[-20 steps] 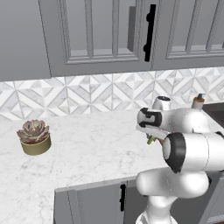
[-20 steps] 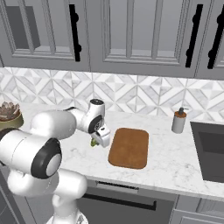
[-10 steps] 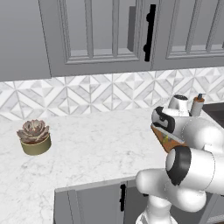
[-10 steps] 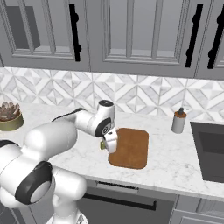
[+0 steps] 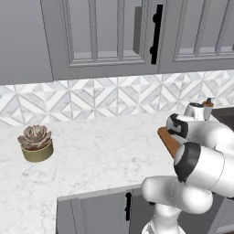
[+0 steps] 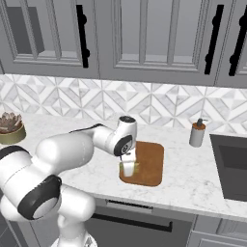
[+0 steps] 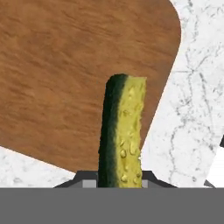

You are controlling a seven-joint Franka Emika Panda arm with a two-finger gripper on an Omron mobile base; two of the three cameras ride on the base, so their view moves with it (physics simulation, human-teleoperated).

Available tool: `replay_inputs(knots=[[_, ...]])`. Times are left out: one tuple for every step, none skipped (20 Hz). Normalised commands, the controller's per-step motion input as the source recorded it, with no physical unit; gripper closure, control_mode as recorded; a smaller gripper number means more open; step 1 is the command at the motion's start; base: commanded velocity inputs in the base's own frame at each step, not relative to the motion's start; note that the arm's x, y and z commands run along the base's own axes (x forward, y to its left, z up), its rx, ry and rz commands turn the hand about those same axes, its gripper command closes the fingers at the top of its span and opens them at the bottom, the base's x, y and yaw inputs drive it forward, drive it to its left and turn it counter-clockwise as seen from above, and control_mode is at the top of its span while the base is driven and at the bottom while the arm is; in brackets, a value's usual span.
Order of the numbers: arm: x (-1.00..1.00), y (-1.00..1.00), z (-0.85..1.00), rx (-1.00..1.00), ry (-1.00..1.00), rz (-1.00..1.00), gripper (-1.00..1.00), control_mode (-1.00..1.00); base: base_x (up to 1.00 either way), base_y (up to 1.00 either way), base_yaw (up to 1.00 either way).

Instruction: Pick up the sponge from the counter and clean the cutting board by briefly scrubbing or pressing down on the cutting board. Once finished, release the sponge.

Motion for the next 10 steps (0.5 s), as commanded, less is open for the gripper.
replay_inputs(knots=[[-0.24, 0.0, 0.05, 0.05, 0.17, -0.28, 1.0, -1.0, 0.0, 0.0, 0.0], [-0.31, 0.09, 0.09, 0.01, 0.16, -0.29, 1.0, -1.0, 0.0, 0.0, 0.0], [-0.36, 0.2, 0.04, 0.0, 0.14, -0.29, 1.0, -1.0, 0.0, 0.0, 0.0], [-0.34, 0.16, 0.04, 0.0, 0.13, -0.29, 1.0, -1.0, 0.0, 0.0, 0.0], [-0.31, 0.13, 0.0, 0.0, 0.13, -0.29, 1.0, -1.0, 0.0, 0.0, 0.0], [-0.29, 0.13, 0.0, 0.0, 0.15, -0.29, 1.0, -1.0, 0.0, 0.0, 0.0], [-0.23, 0.05, 0.0, 0.0, 0.12, -0.27, 1.0, -1.0, 0.0, 0.0, 0.0], [0.0, 0.0, 0.0, 0.0, 0.04, -0.23, 1.0, -1.0, 0.0, 0.0, 0.0], [0.0, -0.03, 0.0, 0.0, 0.0, -0.16, 1.0, -1.0, 0.0, 0.0, 0.0], [0.0, -0.09, 0.0, 0.0, 0.0, -0.1, 1.0, -1.0, 0.0, 0.0, 0.0]])
